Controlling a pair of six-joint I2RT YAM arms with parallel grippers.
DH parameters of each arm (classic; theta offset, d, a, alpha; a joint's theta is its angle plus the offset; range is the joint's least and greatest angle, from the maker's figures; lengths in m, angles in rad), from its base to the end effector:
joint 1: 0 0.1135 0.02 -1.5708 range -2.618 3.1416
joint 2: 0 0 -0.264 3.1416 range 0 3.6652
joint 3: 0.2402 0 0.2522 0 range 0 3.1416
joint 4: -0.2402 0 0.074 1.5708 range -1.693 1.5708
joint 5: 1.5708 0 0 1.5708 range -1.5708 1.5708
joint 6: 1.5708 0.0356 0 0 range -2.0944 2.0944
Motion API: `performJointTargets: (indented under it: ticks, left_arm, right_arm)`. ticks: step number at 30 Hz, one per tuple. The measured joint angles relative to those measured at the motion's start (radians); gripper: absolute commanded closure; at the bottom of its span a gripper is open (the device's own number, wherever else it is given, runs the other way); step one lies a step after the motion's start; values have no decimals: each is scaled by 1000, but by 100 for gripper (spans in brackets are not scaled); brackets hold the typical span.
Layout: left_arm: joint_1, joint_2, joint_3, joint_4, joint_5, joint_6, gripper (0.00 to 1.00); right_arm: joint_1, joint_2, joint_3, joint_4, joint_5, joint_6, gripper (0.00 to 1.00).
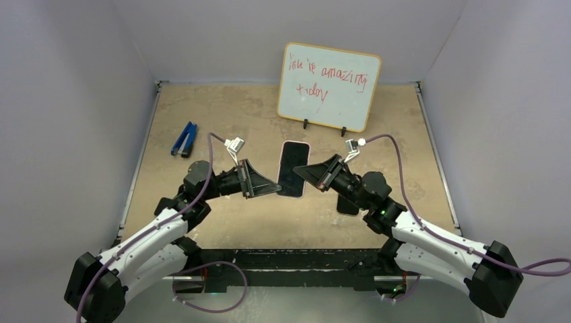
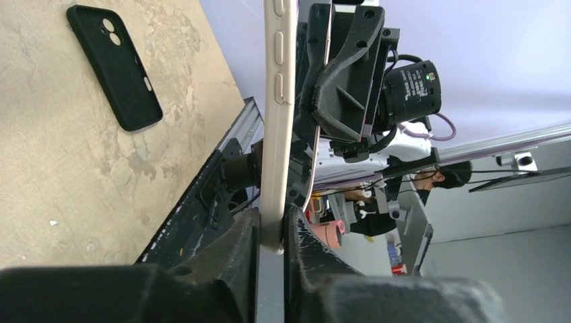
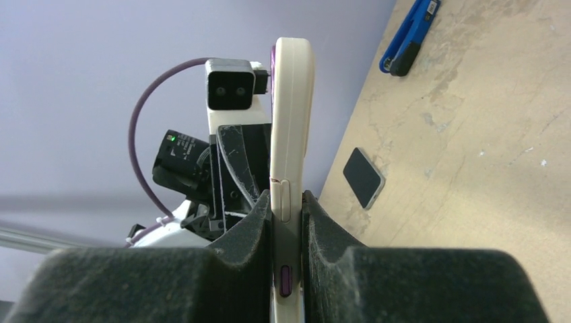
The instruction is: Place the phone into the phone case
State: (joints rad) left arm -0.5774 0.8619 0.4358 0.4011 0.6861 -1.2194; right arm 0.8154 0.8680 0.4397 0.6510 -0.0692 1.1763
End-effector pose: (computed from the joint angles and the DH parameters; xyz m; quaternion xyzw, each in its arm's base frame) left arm 0.1532 -0.1267 0.2647 0.0101 0.7138 -0.6644 0.2212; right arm 0.1380 0.1501 0.2920 0.0854 0.6185 0.6670 0.4065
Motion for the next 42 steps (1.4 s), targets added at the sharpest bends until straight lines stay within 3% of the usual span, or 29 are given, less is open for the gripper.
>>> performJointTargets:
  ticks: [5, 10, 16, 23, 31, 37, 40, 42]
  left_arm:
    - [0, 29, 23, -58, 13, 47, 100]
    - [0, 82, 129, -251, 9, 155, 100]
    - [-2, 78, 143, -348, -17, 200, 59]
    - [-1, 49, 156, -451, -108, 261, 41]
    - [-1, 49, 175, -438, -189, 280, 41]
    - [-1, 49, 176, -381, -230, 281, 48]
    - [-1, 48, 176, -368, -248, 281, 58]
    - [-1, 46, 176, -364, -252, 281, 74]
  right_arm:
    - [-5, 0, -4, -30, 5, -5, 87]
    - [-11, 2, -6, -63, 29, -13, 87]
    - [-11, 29, -6, -85, 9, -16, 88]
    - [-9, 49, -17, -110, -63, -44, 88]
    - [-9, 53, -40, -62, -185, -72, 87]
    - [-10, 87, -40, 15, -261, -78, 87]
    - [-9, 95, -40, 21, -273, -78, 87]
    - [-10, 95, -40, 20, -275, -80, 87]
